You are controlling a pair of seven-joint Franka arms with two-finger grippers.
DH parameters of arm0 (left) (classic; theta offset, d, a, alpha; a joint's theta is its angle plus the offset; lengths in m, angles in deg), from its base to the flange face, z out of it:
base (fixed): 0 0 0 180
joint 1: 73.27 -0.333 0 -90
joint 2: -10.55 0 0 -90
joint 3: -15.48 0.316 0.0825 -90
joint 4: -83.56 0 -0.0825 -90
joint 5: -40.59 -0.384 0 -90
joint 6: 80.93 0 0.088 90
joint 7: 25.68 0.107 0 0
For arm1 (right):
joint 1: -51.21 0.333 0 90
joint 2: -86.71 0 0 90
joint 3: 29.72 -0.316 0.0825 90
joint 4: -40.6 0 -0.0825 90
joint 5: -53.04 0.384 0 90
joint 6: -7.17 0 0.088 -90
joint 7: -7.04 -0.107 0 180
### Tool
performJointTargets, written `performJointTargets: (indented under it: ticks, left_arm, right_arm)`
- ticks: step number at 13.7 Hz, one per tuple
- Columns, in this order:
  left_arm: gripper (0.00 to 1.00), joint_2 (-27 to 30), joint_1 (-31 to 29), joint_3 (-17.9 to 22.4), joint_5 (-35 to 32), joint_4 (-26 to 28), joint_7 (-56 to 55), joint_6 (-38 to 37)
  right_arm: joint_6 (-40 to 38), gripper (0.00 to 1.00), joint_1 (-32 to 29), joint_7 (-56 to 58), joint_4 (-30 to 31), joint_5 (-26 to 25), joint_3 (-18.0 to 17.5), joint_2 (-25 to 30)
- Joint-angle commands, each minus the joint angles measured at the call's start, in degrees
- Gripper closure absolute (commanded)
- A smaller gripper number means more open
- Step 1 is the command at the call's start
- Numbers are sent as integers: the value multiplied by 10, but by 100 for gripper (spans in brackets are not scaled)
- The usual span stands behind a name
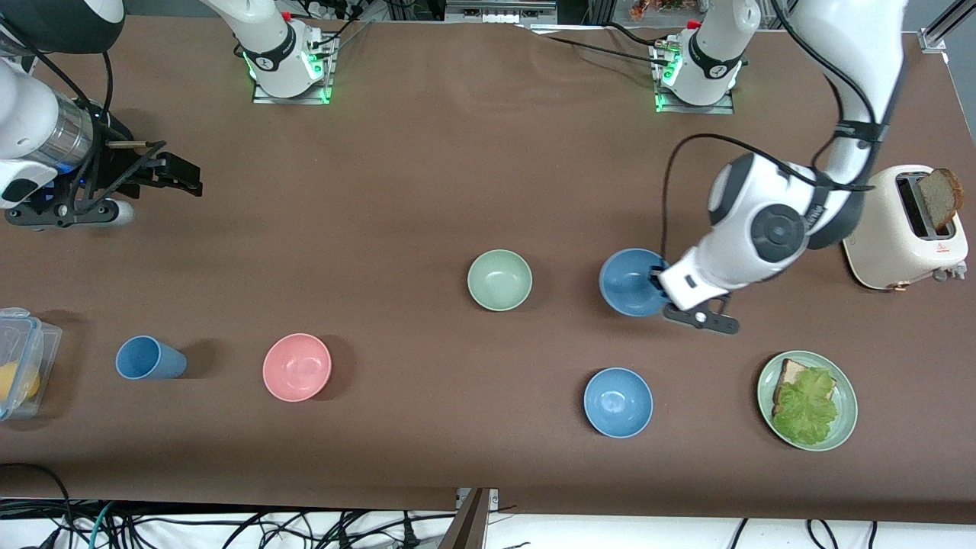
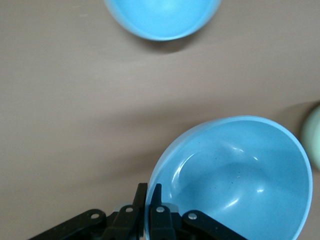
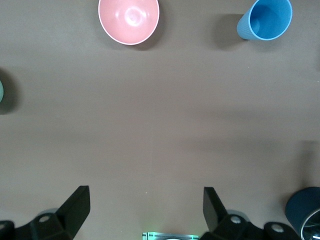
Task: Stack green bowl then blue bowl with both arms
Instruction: 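Carry the blue bowl with the left gripper onto the green bowl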
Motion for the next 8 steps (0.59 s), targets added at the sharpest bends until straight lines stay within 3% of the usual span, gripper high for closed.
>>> performJointTargets:
  ticks: [1, 4, 8]
  left_arm:
    - [100, -30, 88, 5, 12, -56, -121, -19]
    - [100, -98, 160, 7, 11, -130, -230, -17]
    - [100, -151, 180, 9, 7, -153, -234, 25]
  right_arm:
    - [3, 0, 1, 0, 3, -8, -2, 5]
    - [3, 0, 1, 0, 2, -8, -2, 5]
    - [3, 0, 1, 0, 3, -8, -2, 5]
